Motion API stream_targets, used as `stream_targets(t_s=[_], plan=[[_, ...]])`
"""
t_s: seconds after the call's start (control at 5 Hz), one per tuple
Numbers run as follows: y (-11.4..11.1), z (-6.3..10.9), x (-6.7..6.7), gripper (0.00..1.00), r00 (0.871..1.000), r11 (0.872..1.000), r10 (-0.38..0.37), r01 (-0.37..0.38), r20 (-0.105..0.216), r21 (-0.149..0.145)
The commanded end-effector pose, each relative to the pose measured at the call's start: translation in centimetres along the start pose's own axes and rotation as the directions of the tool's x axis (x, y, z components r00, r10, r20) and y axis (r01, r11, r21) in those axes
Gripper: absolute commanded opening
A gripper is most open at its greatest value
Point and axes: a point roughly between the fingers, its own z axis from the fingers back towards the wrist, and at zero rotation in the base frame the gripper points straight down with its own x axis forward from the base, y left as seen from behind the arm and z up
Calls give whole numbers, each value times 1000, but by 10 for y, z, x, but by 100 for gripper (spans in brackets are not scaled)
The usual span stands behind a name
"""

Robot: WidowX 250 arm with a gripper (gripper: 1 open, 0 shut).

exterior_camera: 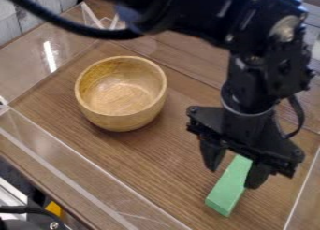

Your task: Put the green block in the brown bowl

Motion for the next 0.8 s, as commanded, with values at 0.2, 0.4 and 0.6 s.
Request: stream_targets(t_s=[0.2,0.4,0.6], plan=[[4,-11,-7,100,998,998,-63,63,11,-23],[10,-31,-11,100,993,993,-114,114,9,-32],[11,-49,-4,100,998,998,-67,67,13,-18]])
